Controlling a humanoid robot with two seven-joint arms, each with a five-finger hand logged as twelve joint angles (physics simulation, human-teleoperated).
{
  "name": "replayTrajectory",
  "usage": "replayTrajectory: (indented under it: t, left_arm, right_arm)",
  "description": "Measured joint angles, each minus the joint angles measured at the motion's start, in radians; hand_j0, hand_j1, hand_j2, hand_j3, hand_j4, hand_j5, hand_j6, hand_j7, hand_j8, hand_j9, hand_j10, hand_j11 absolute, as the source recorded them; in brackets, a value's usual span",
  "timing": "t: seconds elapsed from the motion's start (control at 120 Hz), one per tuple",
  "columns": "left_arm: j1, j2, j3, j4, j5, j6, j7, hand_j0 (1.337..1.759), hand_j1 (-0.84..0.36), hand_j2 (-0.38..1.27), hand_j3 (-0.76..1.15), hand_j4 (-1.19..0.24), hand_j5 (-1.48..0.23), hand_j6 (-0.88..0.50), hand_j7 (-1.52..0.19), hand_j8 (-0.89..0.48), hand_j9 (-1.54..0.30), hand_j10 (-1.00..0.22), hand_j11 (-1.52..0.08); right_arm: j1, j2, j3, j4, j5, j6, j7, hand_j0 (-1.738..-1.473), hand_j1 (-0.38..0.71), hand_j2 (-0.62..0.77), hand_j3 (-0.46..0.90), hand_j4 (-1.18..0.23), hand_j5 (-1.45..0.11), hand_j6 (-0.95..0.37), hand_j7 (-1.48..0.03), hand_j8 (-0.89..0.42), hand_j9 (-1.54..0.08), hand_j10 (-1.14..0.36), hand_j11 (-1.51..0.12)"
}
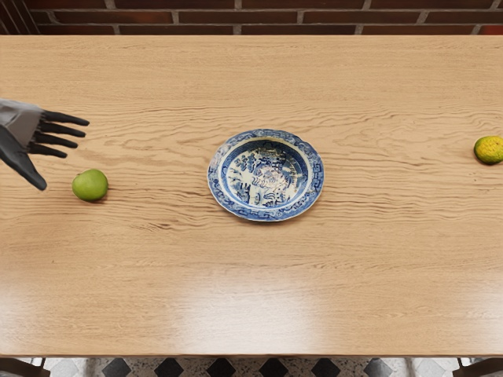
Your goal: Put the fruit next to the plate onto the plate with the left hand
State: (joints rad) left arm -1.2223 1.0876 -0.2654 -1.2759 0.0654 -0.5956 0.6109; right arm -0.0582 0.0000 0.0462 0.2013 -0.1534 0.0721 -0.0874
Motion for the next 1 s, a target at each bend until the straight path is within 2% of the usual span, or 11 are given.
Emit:
replayTrajectory:
  t: [0.15, 0.292, 0.342, 0.4, 0.483, 0.55, 0.683, 0.758, 0.875, 1.0]
  left_arm:
    - [-0.003, -0.015, -0.003, 0.001, -0.005, -0.012, 0.0, 1.658, 0.34, 0.0, 0.0, -0.01, -0.01, -0.01, -0.01, -0.01, -0.01, -0.01, -0.01]
    - [-0.025, -0.067, -0.005, -0.003, 0.115, 0.018, 0.0, 1.658, 0.34, 0.0, 0.0, -0.01, -0.01, -0.01, -0.01, -0.01, -0.01, -0.01, -0.01]
    - [-0.027, -0.129, -0.005, -0.006, 0.182, 0.096, 0.0, 1.658, 0.34, 0.0, 0.0, -0.01, -0.01, -0.01, -0.01, -0.01, -0.01, -0.01, -0.01]
    - [-0.011, -0.223, 0.004, -0.01, 0.3, 0.248, 0.0, 1.658, 0.34, 0.0, 0.0, -0.01, -0.01, -0.01, -0.01, -0.01, -0.01, -0.01, -0.01]
    - [-0.014, -0.25, 0.045, -0.038, 0.455, 0.458, 0.0, 1.658, 0.34, 0.0, 0.0, -0.01, -0.01, -0.01, -0.01, -0.01, -0.01, -0.01, -0.01]
    - [-0.019, -0.248, 0.097, -0.068, 0.554, 0.566, 0.0, 1.658, 0.34, 0.0, 0.0, -0.01, -0.01, -0.01, -0.01, -0.01, -0.01, -0.01, -0.01]
    - [-0.07, -0.249, 0.262, -0.124, 0.656, 0.648, 0.0, 1.658, 0.33, 0.0, 0.0, -0.02, -0.03, -0.03, -0.03, -0.03, -0.03, -0.02, -0.03]
    - [-0.071, -0.282, 0.33, -0.139, 0.684, 0.666, 0.0, 1.658, 0.32, 0.01, 0.0, -0.03, -0.04, -0.03, -0.04, -0.03, -0.04, -0.03, -0.03]
    - [-0.06, -0.317, 0.38, -0.147, 0.723, 0.709, 0.0, 1.658, 0.31, 0.01, 0.0, -0.04, -0.04, -0.04, -0.04, -0.04, -0.04, -0.04, -0.04]
    - [-0.055, -0.328, 0.397, -0.149, 0.759, 0.832, 0.0, 1.658, 0.31, 0.01, 0.0, -0.04, -0.05, -0.04, -0.05, -0.04, -0.05, -0.04, -0.05]
  right_arm:
    - [0.0, 0.0, 0.001, 0.001, 0.0, 0.0, 0.0, -1.658, -0.33, 0.0, 0.0, -0.02, -0.02, -0.02, -0.02, -0.02, -0.02, -0.02, -0.02]
    - [0.0, 0.0, 0.001, 0.001, 0.0, 0.0, 0.0, -1.658, -0.33, 0.0, 0.0, -0.02, -0.02, -0.02, -0.02, -0.02, -0.02, -0.02, -0.02]
    - [0.0, 0.0, 0.001, 0.001, 0.0, 0.0, 0.0, -1.658, -0.33, 0.0, 0.0, -0.02, -0.02, -0.02, -0.02, -0.02, -0.02, -0.02, -0.02]
    - [0.0, 0.0, 0.001, 0.001, 0.0, 0.0, 0.0, -1.658, -0.33, 0.0, 0.0, -0.02, -0.02, -0.02, -0.02, -0.02, -0.02, -0.02, -0.02]
    - [0.0, 0.0, 0.001, 0.001, 0.0, 0.0, 0.0, -1.658, -0.33, 0.0, 0.0, -0.02, -0.02, -0.02, -0.02, -0.02, -0.02, -0.02, -0.02]
    - [0.0, 0.0, 0.001, 0.001, 0.0, 0.0, 0.0, -1.658, -0.33, 0.0, 0.0, -0.02, -0.02, -0.02, -0.02, -0.02, -0.02, -0.02, -0.02]
    - [0.0, 0.0, 0.001, 0.0, 0.0, 0.0, 0.0, -1.658, -0.33, 0.0, 0.0, -0.02, -0.02, -0.02, -0.02, -0.02, -0.02, -0.02, -0.02]
    - [0.0, 0.0, 0.001, 0.001, 0.0, 0.0, 0.0, -1.658, -0.33, 0.0, 0.0, -0.02, -0.02, -0.02, -0.02, -0.02, -0.02, -0.02, -0.02]
    - [0.0, 0.0, 0.001, 0.001, 0.0, 0.0, 0.0, -1.658, -0.33, 0.0, 0.0, -0.02, -0.02, -0.02, -0.02, -0.02, -0.02, -0.02, -0.02]
    - [0.0, 0.0, 0.001, 0.0, 0.0, 0.0, 0.0, -1.658, -0.33, 0.0, 0.0, -0.02, -0.02, -0.02, -0.02, -0.02, -0.02, -0.02, -0.02]
